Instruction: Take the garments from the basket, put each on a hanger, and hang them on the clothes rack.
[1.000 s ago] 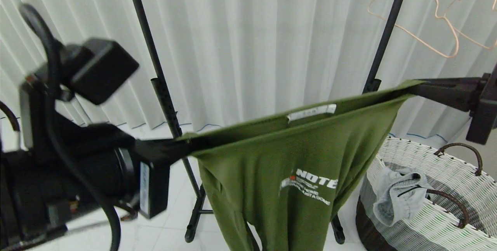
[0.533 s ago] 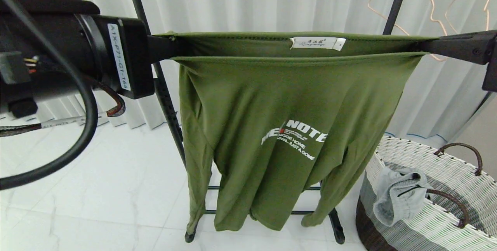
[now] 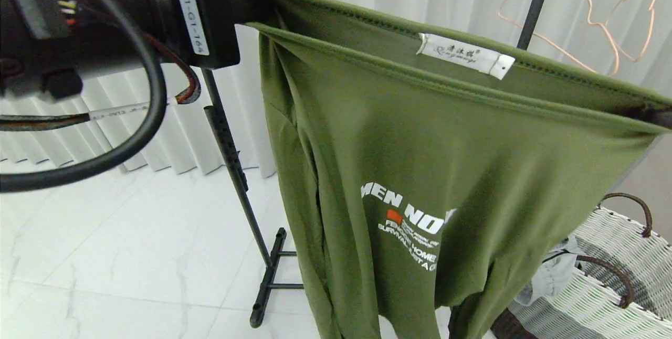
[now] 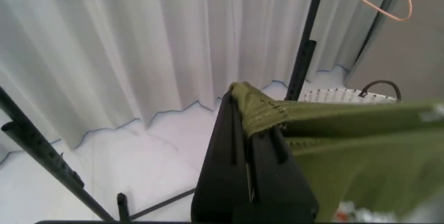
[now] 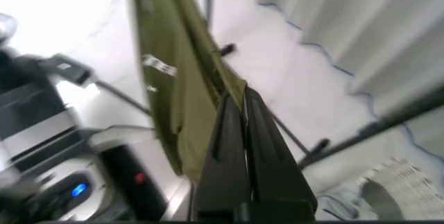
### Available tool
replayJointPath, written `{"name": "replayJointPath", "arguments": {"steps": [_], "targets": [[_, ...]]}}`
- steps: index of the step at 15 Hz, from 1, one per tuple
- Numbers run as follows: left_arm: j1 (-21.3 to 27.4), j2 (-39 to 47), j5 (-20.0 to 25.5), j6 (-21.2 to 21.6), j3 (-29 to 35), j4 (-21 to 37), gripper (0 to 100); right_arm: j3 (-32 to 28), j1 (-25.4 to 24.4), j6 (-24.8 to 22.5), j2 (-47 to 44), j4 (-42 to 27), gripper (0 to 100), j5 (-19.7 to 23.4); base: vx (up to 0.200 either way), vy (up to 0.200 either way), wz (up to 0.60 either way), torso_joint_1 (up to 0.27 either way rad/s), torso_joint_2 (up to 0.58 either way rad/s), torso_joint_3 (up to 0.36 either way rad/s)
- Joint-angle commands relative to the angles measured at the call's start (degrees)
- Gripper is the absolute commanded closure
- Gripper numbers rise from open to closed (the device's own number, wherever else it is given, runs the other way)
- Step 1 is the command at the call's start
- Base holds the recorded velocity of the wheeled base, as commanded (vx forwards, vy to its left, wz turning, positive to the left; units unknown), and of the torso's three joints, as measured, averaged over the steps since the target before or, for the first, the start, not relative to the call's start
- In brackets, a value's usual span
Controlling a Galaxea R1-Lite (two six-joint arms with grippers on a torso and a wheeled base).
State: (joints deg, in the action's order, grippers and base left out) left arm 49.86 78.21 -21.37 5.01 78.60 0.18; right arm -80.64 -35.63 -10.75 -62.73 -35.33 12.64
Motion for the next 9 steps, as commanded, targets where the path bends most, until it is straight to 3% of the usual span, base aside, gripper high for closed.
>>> {"name": "replayJointPath", "arguments": {"steps": [1,3,7,8,9], "targets": [[0.2,2.3,-0.3,-0.1,0.8,-0.2,100,-0.1,-2.9,-0.2,4.3,-2.4,100,2.2,0.000,0.000,0.00,0.000,0.00,0.000],[0.2,2.6,-0.3,-0.1,0.9,-0.2,100,0.0,-8.6,-0.1,4.3,-3.5,100,2.8,0.000,0.000,0.00,0.000,0.00,0.000],[0.4,0.8,-0.3,0.0,-0.9,0.5,100,-0.1,-9.6,-0.4,3.1,-3.3,100,2.2,0.000,0.000,0.00,0.000,0.00,0.000],[1.0,-0.8,-0.3,0.1,-2.1,2.5,100,-0.2,-9.6,-0.4,2.7,-3.3,100,0.2,0.000,0.000,0.00,0.000,0.00,0.000],[2.1,-3.2,-0.3,-0.1,-2.4,8.5,100,-0.5,-9.6,-0.4,1.6,-3.1,100,-5.2,0.000,0.000,0.00,0.000,0.00,0.000]]}}
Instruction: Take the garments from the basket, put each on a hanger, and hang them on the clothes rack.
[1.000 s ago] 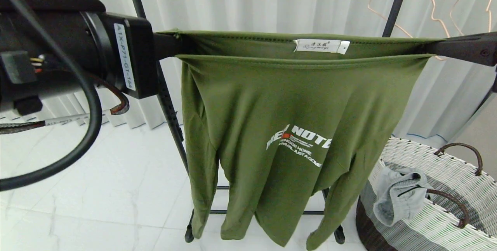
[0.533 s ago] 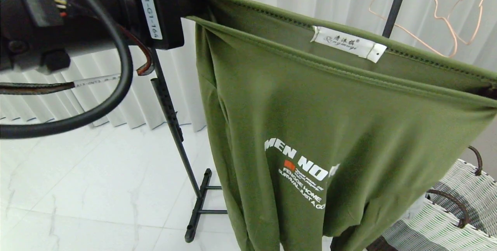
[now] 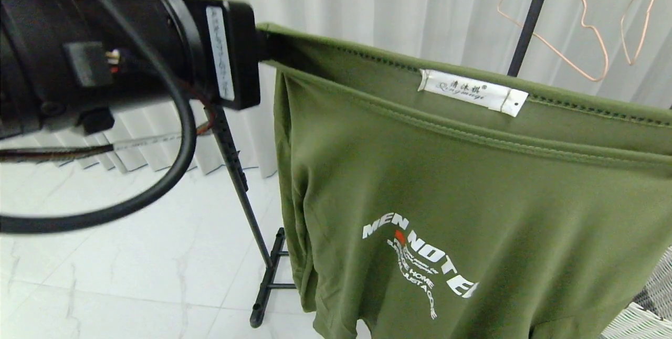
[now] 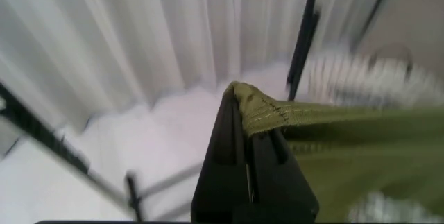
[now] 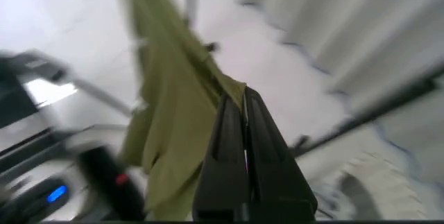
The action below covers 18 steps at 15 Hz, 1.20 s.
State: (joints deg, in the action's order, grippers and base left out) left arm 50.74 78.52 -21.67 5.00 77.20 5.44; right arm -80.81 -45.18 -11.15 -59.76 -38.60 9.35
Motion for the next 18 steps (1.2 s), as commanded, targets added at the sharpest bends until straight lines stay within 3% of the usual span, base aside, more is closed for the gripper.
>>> {"name": "replayJointPath", "arguments": {"steps": [1,3,5,8,14,16,18], "targets": [[2.6,-6.1,0.1,-1.0,-1.0,9.4,100,-0.4,-0.1,0.0,-2.9,1.5,100,-7.1,0.000,0.000,0.00,0.000,0.00,0.000],[8.9,-10.4,0.1,-5.0,-0.8,18.2,100,0.3,-0.1,0.2,-6.2,9.9,100,-11.4,0.000,0.000,0.00,0.000,0.00,0.000],[14.9,-13.5,0.1,-7.3,-1.4,23.3,100,0.3,-0.1,0.2,-9.9,19.5,100,-11.1,0.000,0.000,0.00,0.000,0.00,0.000],[17.0,-14.9,0.1,-7.5,-2.0,23.5,100,-0.4,-2.0,0.2,-14.1,28.0,100,-10.7,0.000,0.000,0.00,0.000,0.00,0.000],[19.2,-16.4,0.1,-7.4,-2.9,23.6,100,-0.7,-3.7,0.3,-14.2,28.2,100,-11.4,0.000,0.000,0.00,0.000,0.00,0.000],[14.7,-13.5,-0.1,-6.1,-1.3,22.8,100,-3.1,-3.5,0.3,-12.8,23.8,100,-14.2,0.000,0.000,0.00,0.000,0.00,0.000],[9.2,-9.3,-0.1,-1.7,3.0,17.2,100,-8.6,-3.6,0.3,-11.1,15.3,100,-17.6,0.000,0.000,0.00,0.000,0.00,0.000]]}}
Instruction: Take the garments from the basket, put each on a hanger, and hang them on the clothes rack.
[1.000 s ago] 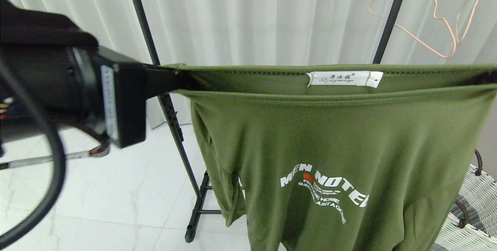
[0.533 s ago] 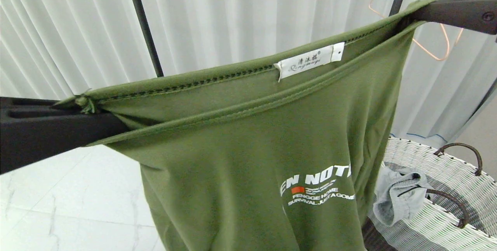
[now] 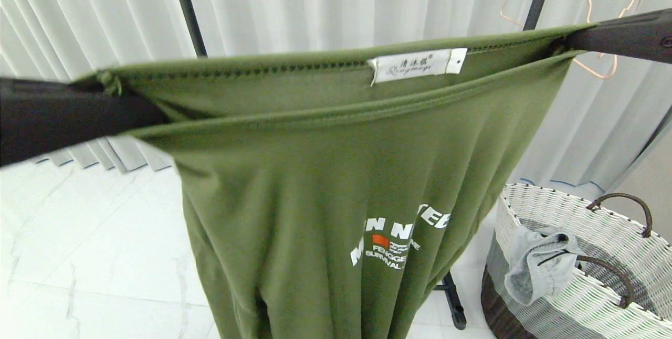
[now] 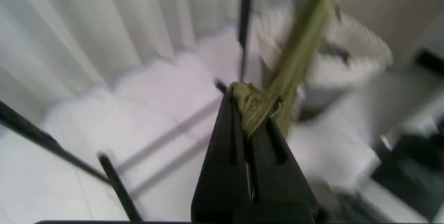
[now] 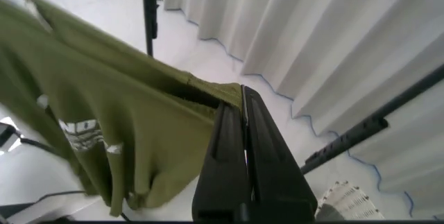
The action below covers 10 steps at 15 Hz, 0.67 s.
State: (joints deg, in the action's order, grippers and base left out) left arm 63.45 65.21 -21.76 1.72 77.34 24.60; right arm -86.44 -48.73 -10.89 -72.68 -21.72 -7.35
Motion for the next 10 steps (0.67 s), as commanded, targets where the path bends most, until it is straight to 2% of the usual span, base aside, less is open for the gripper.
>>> {"name": "replayJointPath", "arguments": {"steps": [1,4,10], "targets": [[-3.8,5.3,0.1,3.3,3.8,-4.1,100,-3.6,0.0,0.1,2.7,-3.7,100,-1.0,0.000,0.000,0.00,0.000,0.00,0.000],[-4.0,5.8,0.1,3.5,1.0,-5.0,100,2.0,-0.2,0.2,5.5,-4.7,100,-1.1,0.000,0.000,0.00,0.000,0.00,0.000],[-4.0,5.2,0.1,3.6,1.1,-5.8,100,2.1,-0.3,0.2,5.4,-4.7,100,-1.1,0.000,0.000,0.00,0.000,0.00,0.000]]}}
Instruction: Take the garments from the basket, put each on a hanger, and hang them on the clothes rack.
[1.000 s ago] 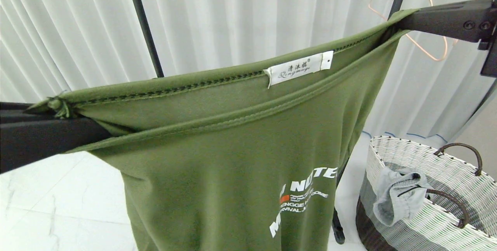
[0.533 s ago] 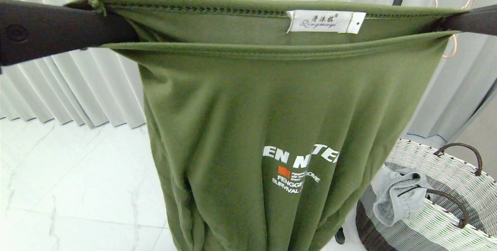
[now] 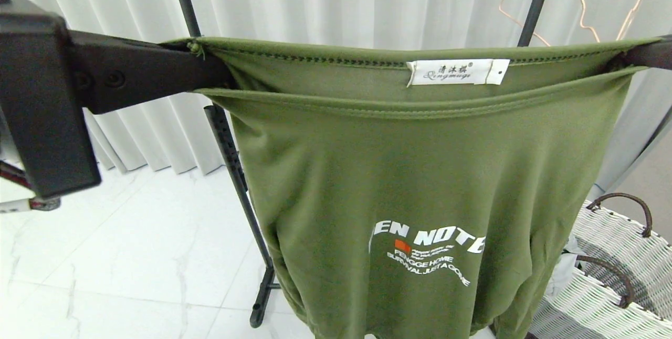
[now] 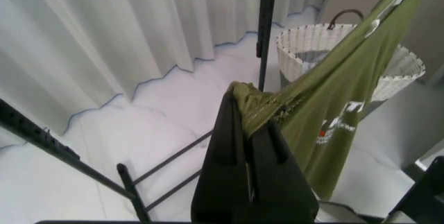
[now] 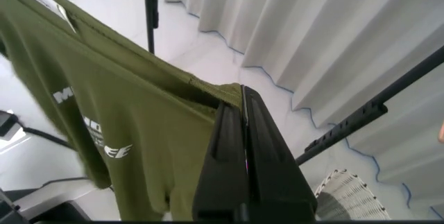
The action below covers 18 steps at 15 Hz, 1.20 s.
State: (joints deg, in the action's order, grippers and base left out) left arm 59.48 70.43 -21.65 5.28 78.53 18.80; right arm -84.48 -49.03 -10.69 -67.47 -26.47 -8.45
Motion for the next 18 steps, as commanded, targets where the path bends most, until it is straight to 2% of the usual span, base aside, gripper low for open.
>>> {"name": "replayJointPath", "arguments": {"steps": [1,2,3,7,10,12,13,14,15,16,18], "targets": [[0.0,0.0,-0.1,0.0,-0.1,-0.4,100,0.1,0.0,0.0,0.2,0.0,100,0.0,0.000,0.000,0.00,0.000,0.00,0.000],[0.0,0.1,-0.1,0.0,-0.1,-0.5,100,0.2,0.0,0.0,0.2,-0.2,100,0.0,0.000,0.000,0.00,0.000,0.00,0.000],[0.0,0.1,-0.1,-0.1,-0.4,-0.5,100,0.4,0.1,0.0,0.3,-0.3,0,0.0,0.000,0.000,0.00,0.000,0.00,0.000],[-2.2,0.2,-0.2,0.0,-1.4,-0.4,100,5.0,0.0,-0.2,3.9,-0.1,0,0.1,0.000,0.000,0.00,0.000,0.00,0.000],[-6.0,0.2,-0.9,0.2,-2.9,-0.4,100,6.5,0.1,-0.2,6.8,0.0,0,1.2,0.000,0.000,0.00,0.000,0.00,0.000],[-6.2,0.0,-1.6,0.2,-3.2,-0.4,100,7.4,0.5,-0.1,8.0,-0.3,0,0.6,0.000,0.000,0.00,0.000,0.00,0.000],[-6.7,-1.3,-2.8,1.2,-4.4,-0.3,100,8.3,5.9,-0.1,8.1,-1.6,0,-3.2,0.000,0.000,0.00,0.000,0.00,0.000],[-8.5,-2.7,-4.2,4.0,-6.4,-0.3,100,8.3,12.9,-0.6,7.7,-5.3,0,-7.6,0.000,0.000,0.00,0.000,0.00,0.000],[-12.0,-4.9,-4.1,6.6,-8.7,-0.4,100,8.4,18.8,-1.2,7.3,-7.1,0,-9.2,0.000,0.000,0.00,0.000,0.00,0.000],[-15.3,-6.7,-3.5,8.0,-10.7,-0.4,100,9.0,23.3,-1.2,7.3,-7.2,0,-8.9,0.000,0.000,0.00,0.000,0.00,0.000],[-21.0,-9.2,-2.5,8.3,-13.2,-0.4,100,11.2,30.3,-1.8,7.3,-7.4,0,-9.4,0.000,0.000,0.00,0.000,0.00,0.000]]}}
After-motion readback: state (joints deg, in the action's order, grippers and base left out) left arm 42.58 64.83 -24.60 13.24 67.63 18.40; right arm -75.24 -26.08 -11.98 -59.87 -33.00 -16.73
